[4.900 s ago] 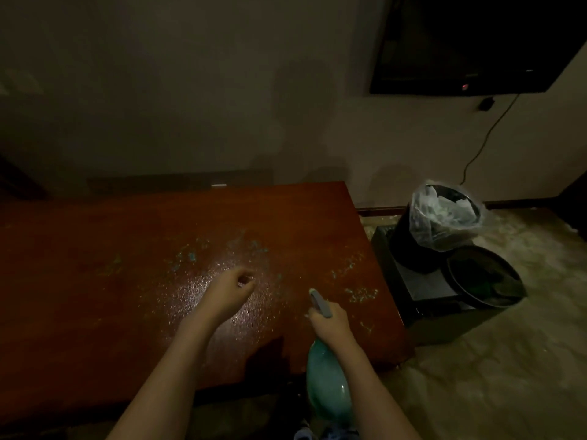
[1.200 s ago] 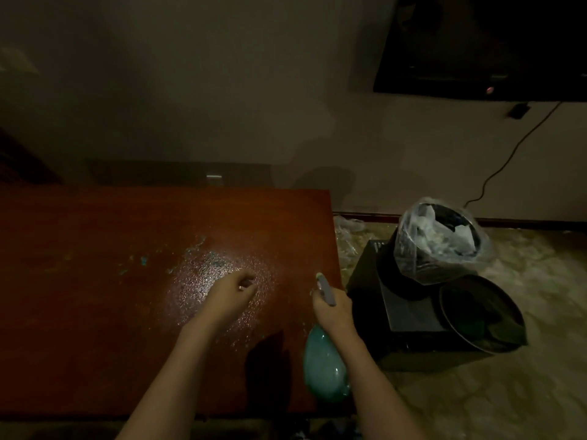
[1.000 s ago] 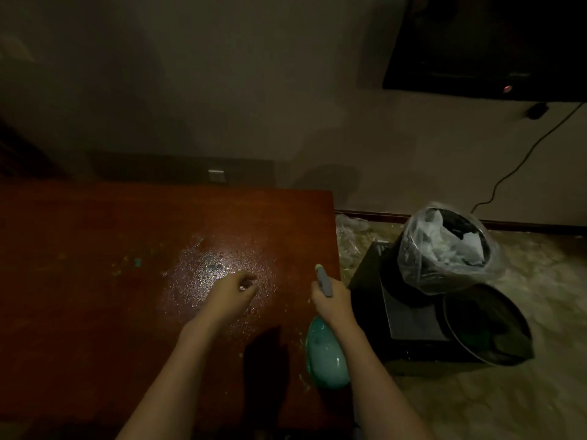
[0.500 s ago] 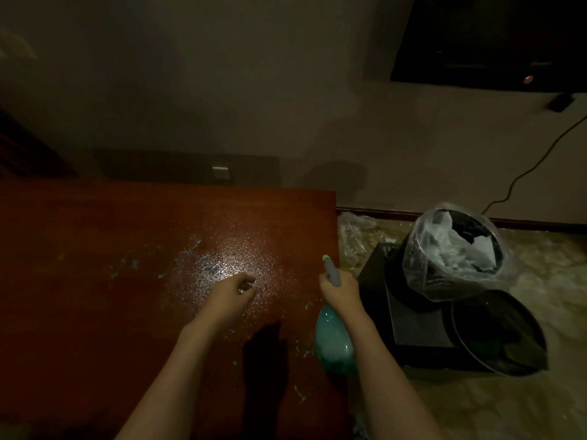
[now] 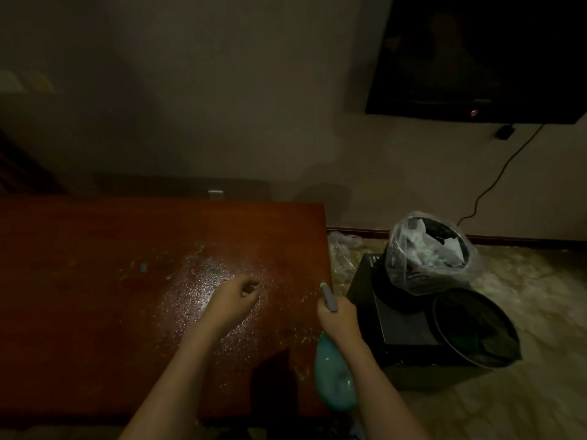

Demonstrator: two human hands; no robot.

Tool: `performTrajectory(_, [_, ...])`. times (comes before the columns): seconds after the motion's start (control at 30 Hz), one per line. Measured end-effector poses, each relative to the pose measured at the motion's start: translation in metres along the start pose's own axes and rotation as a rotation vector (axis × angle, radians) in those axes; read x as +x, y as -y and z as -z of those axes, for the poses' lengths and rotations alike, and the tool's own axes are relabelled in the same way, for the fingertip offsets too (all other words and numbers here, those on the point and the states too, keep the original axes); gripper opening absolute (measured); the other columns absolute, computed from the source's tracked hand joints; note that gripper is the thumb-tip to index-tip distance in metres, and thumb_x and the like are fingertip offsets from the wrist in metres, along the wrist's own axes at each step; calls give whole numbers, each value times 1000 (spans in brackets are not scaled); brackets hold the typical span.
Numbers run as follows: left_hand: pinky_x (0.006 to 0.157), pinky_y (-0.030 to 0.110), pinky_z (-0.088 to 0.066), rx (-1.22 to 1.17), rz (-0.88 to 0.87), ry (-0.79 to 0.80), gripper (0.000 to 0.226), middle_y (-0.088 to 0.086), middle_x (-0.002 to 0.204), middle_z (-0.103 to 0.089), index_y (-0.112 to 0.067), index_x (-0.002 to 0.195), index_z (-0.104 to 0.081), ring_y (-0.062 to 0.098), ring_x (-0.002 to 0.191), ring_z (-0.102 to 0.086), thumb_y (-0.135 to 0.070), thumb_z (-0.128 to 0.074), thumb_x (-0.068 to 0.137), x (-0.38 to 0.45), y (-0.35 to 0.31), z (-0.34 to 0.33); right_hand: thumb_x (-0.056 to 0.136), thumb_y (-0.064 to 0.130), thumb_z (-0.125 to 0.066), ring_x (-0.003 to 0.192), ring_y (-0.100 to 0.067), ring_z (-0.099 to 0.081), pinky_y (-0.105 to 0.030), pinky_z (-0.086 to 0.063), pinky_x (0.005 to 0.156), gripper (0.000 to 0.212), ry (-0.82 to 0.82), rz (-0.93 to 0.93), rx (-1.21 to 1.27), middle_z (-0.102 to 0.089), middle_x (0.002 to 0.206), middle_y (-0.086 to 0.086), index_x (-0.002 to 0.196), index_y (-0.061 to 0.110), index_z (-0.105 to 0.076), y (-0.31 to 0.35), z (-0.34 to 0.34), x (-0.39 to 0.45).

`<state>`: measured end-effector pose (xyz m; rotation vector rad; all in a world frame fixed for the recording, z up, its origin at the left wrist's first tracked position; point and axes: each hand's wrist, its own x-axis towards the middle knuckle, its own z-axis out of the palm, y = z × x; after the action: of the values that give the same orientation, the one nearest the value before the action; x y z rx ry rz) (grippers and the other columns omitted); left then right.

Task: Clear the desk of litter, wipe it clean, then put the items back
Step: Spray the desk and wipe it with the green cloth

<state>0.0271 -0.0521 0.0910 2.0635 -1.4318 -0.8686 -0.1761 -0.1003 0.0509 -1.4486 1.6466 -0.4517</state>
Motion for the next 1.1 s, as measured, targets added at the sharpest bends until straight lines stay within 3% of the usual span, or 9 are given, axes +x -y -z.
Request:
performTrajectory(0.1, [77,23,-40,0,-5,-9,30,5,117,-62,-13,126,-57,10,92,-53,-19,-53,96,-25,7,6,95,18,-48,52,-13,-41,-25,-31,47,34,-46,-58,78,-46,61,-2,62,13,-48,-8,-6,-27])
performTrajectory(0.27, [67,18,-41,-24,-5,-19,31,5,118,-62,-13,126,-57,10,90,-54,-19,-54,96,-63,18,9,98,20,-47,53,-10,-38,-18,-28,45,35,34,-24,10,-42,63,0,63,16,-42,-11,-13,-65])
performTrajectory(0.5, [73,22,-41,-6,-44,17,30,3,116,-63,-13,125,-58,10,92,-55,-19,-54,95,-114,37,1,96,18,-48,51,-12,-37,-23,-28,48,37,-81,-95,111,-41,60,0,60,17,-42,-44,-24,-134])
performTrajectory(0.67, [77,22,-41,22,-83,78,30,5,115,-64,-12,124,-59,11,90,-55,-18,-55,95,-142,45,-16,96,17,-48,51,-10,-35,-14,-26,41,34,-30,-57,26,-41,62,0,63,16,-39,-69,-31,-173])
performTrajectory(0.83, [80,23,-44,23,-101,122,28,6,113,-65,-11,121,-62,13,91,-57,-17,-57,93,-162,55,-26,93,8,-50,51,-10,-37,-11,-32,41,38,-131,-71,95,-42,59,-1,58,14,-37,-92,-40,-213])
performTrajectory(1.0, [84,28,-46,0,-99,129,29,5,114,-65,-13,122,-61,13,93,-57,-18,-57,93,-169,64,-25,94,13,-49,53,-7,-40,-10,-33,42,33,15,-79,-35,-44,63,1,62,17,-40,-100,-51,-223])
performTrajectory(1.1, [82,26,-44,6,-82,127,31,4,115,-64,-13,124,-60,12,94,-56,-20,-56,94,-172,70,-22,93,10,-50,53,-6,-42,-12,-34,44,35,22,-51,-69,-46,62,2,61,21,-40,-100,-58,-226])
